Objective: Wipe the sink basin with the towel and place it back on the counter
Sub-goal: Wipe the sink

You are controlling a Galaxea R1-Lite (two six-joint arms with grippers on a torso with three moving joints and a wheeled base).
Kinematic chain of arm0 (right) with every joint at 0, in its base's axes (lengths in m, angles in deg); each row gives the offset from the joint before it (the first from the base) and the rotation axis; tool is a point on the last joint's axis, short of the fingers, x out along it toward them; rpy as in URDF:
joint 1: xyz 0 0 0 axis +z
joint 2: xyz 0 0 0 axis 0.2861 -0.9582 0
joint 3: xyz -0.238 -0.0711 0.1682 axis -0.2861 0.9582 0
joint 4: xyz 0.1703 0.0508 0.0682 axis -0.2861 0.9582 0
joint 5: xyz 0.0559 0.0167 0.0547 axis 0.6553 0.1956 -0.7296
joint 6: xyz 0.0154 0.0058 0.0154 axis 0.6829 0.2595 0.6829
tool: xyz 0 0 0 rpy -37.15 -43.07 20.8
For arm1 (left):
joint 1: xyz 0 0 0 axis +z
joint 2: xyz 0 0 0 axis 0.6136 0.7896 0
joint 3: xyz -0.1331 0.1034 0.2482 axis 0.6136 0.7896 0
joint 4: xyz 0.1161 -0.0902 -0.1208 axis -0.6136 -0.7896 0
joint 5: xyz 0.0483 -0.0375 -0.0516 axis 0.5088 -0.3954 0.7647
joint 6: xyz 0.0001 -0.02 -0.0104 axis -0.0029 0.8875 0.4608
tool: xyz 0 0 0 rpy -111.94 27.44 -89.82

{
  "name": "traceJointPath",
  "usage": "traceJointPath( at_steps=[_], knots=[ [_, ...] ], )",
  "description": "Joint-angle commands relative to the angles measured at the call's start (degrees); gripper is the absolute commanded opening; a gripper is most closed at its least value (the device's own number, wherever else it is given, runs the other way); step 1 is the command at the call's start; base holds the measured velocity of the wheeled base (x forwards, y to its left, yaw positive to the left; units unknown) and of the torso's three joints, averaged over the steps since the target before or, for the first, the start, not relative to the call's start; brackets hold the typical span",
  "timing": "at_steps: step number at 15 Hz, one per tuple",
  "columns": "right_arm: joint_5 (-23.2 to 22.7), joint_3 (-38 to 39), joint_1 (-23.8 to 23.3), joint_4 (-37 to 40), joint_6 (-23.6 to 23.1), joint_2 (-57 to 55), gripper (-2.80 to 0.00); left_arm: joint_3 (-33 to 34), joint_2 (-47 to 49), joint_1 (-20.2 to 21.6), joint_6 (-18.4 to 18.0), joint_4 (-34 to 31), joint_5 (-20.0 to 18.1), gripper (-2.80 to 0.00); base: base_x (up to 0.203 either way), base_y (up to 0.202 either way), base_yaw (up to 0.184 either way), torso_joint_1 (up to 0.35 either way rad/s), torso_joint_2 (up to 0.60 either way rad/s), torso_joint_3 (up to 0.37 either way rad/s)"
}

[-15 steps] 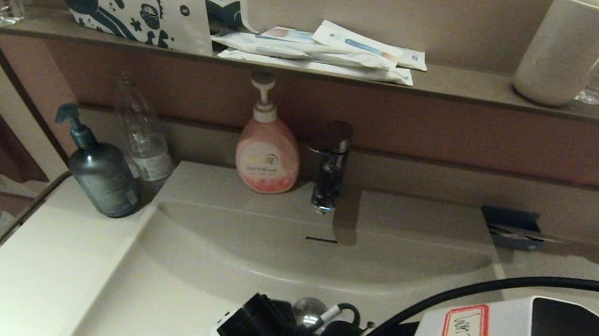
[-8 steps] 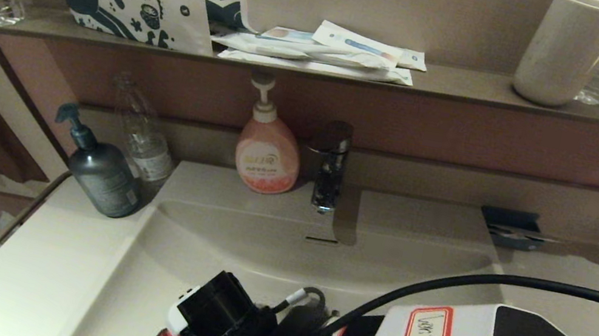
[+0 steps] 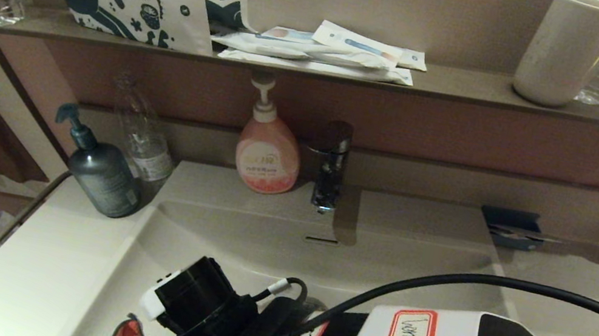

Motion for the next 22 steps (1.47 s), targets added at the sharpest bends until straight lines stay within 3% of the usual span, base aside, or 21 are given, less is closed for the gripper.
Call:
traceJointPath(
  at_steps=[1,3,4,9,12,17,20,22],
  knots=[
    [0.9,-1.2,0.0,-1.3,0.1,-0.6,-2.8,0.0,0.0,0.0,0.0,0.0,0.0,-2.8,0.0,0.0,0.0,0.0,0.0,0.0],
    [9.4,-1.4,0.0,-7.5,-0.7,-2.0,-2.8,0.0,0.0,0.0,0.0,0.0,0.0,-2.8,0.0,0.0,0.0,0.0,0.0,0.0],
    [13.0,-1.4,0.0,-10.5,-3.3,-2.8,-2.8,0.0,0.0,0.0,0.0,0.0,0.0,-2.8,0.0,0.0,0.0,0.0,0.0,0.0],
    [19.9,-3.4,-0.8,-15.2,-7.1,-4.8,-2.8,0.0,0.0,0.0,0.0,0.0,0.0,-2.8,0.0,0.0,0.0,0.0,0.0,0.0],
    [25.3,-5.4,-1.9,-17.2,-12.0,-6.3,-2.8,0.0,0.0,0.0,0.0,0.0,0.0,-2.8,0.0,0.0,0.0,0.0,0.0,0.0],
    [33.1,-5.6,-4.1,-17.1,-16.8,-5.5,-2.8,0.0,0.0,0.0,0.0,0.0,0.0,-2.8,0.0,0.0,0.0,0.0,0.0,0.0],
    [38.3,-4.8,-5.2,-17.0,-18.1,-5.0,-2.8,0.0,0.0,0.0,0.0,0.0,0.0,-2.8,0.0,0.0,0.0,0.0,0.0,0.0],
    [39.3,-2.9,-5.8,-16.9,-18.1,-3.3,-2.8,0.0,0.0,0.0,0.0,0.0,0.0,-2.8,0.0,0.0,0.0,0.0,0.0,0.0]
  ],
)
